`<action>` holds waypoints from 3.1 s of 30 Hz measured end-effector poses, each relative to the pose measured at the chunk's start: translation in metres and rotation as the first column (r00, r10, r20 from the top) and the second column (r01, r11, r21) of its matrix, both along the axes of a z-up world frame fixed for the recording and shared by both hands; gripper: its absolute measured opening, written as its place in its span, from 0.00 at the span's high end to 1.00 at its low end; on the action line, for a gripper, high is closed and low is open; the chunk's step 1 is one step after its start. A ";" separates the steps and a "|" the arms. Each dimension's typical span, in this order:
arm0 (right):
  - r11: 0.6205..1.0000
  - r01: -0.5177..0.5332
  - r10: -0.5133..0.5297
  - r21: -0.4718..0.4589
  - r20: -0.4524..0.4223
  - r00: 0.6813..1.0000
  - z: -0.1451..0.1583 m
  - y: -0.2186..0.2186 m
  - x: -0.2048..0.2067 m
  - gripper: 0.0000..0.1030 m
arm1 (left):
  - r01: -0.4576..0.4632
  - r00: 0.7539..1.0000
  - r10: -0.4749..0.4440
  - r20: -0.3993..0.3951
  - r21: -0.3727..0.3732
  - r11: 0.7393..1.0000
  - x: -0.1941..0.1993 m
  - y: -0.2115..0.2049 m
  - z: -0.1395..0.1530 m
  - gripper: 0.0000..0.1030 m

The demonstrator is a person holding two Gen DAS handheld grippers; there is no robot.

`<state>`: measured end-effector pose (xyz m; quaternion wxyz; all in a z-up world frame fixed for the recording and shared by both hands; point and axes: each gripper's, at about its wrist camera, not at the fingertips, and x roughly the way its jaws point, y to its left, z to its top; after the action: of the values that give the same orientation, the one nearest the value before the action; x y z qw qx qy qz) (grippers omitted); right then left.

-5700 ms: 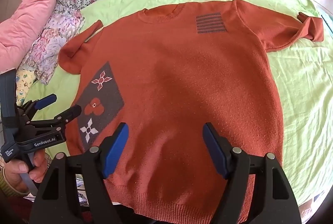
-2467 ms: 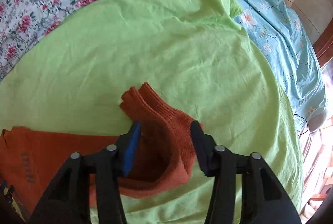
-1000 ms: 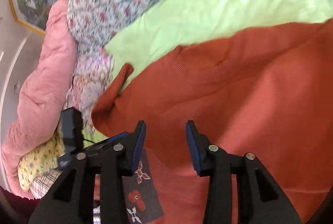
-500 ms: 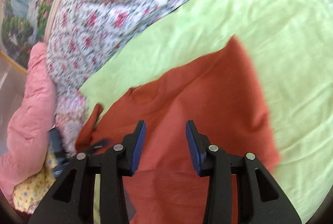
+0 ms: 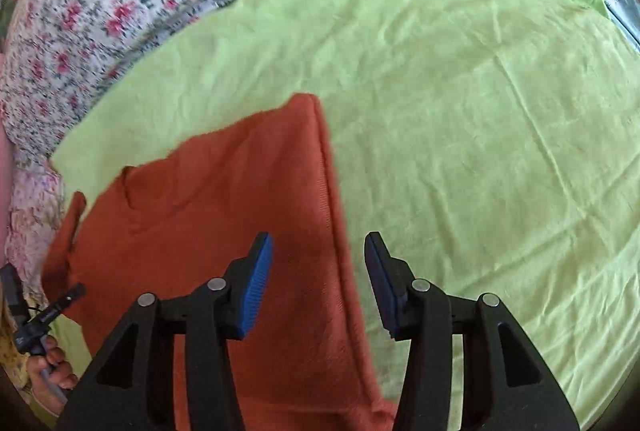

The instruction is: Fold small clothes

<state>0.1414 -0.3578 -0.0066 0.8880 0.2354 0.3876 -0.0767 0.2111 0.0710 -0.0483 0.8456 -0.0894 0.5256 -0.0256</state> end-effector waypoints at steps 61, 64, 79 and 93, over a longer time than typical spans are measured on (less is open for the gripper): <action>0.957 -0.265 0.263 0.121 0.035 0.964 -0.011 0.119 -0.030 0.57 | -0.052 0.998 0.054 -0.015 0.097 0.994 0.097 0.121 0.027 0.99; 0.960 -0.252 0.247 0.120 0.051 0.968 -0.007 0.114 -0.033 0.57 | 0.001 0.997 -0.004 0.073 0.035 0.999 0.081 0.089 0.058 0.99; 0.986 -0.079 0.058 0.146 0.143 0.988 0.012 0.056 -0.075 0.57 | 0.360 0.918 -0.346 0.196 -0.042 0.932 0.003 -0.178 0.067 0.99; 0.977 0.040 -0.066 0.210 0.117 0.991 -0.007 0.016 -0.093 0.57 | 0.508 0.857 -0.508 0.082 0.027 0.861 -0.032 -0.254 0.004 0.59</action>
<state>0.0480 -0.3421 -0.0136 0.8785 0.3410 0.3315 -0.0451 0.1789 -0.1833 -0.0442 0.8311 0.0554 0.4934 -0.2505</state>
